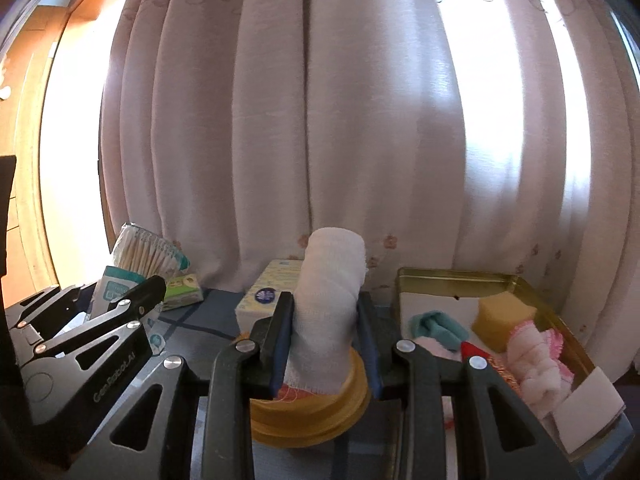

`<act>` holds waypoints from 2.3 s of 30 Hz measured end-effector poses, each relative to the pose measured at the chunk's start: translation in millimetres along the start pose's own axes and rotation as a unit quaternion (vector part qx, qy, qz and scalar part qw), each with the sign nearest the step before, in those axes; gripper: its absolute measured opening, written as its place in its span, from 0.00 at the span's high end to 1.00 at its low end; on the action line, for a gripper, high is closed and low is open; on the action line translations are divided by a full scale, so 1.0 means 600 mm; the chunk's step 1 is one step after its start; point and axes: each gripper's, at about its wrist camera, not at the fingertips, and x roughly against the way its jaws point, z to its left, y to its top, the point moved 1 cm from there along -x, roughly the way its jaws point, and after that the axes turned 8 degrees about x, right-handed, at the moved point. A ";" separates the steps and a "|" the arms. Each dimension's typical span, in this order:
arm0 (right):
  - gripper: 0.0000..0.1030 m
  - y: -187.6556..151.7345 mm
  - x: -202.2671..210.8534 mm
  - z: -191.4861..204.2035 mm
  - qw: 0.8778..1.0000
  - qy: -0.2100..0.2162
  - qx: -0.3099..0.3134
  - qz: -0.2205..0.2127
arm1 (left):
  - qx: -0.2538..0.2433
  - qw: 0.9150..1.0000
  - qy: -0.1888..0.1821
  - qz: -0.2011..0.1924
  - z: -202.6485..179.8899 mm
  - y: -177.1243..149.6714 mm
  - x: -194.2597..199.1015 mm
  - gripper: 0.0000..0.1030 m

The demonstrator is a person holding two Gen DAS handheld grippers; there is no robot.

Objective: Organize soft objects
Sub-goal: 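Carry the cotton swab bag and white roll with both tools over the gold tray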

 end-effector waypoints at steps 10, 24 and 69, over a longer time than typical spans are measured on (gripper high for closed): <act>0.67 -0.008 0.017 -0.054 1.000 -0.024 -0.007 0.010 | -0.008 1.000 -0.017 0.011 -0.035 -0.009 0.000 0.69; 0.67 -0.022 0.031 -0.113 0.998 -0.048 -0.015 0.023 | -0.023 0.999 -0.038 0.025 -0.100 -0.019 0.001 0.69; 0.67 0.006 -0.033 -0.277 0.982 -0.138 0.008 0.132 | -0.049 0.983 -0.168 0.056 -0.296 -0.006 -0.016 0.69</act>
